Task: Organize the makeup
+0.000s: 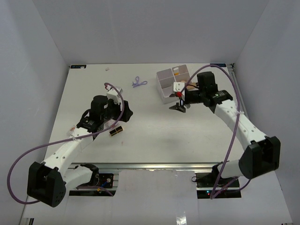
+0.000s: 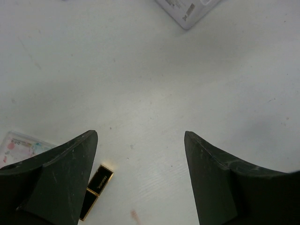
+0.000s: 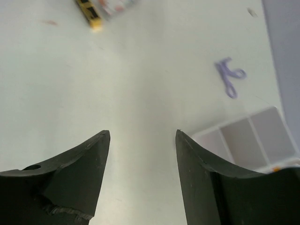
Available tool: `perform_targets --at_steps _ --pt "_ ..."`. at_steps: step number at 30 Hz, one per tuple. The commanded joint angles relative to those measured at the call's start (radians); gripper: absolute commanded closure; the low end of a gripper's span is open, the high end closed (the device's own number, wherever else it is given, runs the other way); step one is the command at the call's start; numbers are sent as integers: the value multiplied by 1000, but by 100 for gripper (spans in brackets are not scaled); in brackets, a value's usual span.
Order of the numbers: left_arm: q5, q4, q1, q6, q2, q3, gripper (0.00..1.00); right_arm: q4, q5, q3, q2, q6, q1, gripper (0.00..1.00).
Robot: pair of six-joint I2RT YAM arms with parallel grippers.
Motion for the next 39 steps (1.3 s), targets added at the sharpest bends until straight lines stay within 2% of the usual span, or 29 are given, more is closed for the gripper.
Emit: perform_targets --at_steps 1,4,9,20,28,39 --pt "-56 -176 2 -94 100 107 15 -116 -288 -188 -105 64 -3 34" --pt "-121 -252 -3 -102 164 130 14 -81 -284 -263 -196 66 -10 31" --pt "-260 -349 -42 -94 284 196 13 -89 -290 -283 -222 76 -62 30" --pt "-395 -459 -160 -99 446 227 12 -94 -309 -324 -281 63 -114 30" --pt "-508 -476 -189 -107 494 241 12 -97 -327 -330 -286 63 -123 30" --pt "-558 -460 -221 -105 447 251 17 -98 -327 -334 -261 60 -123 30"
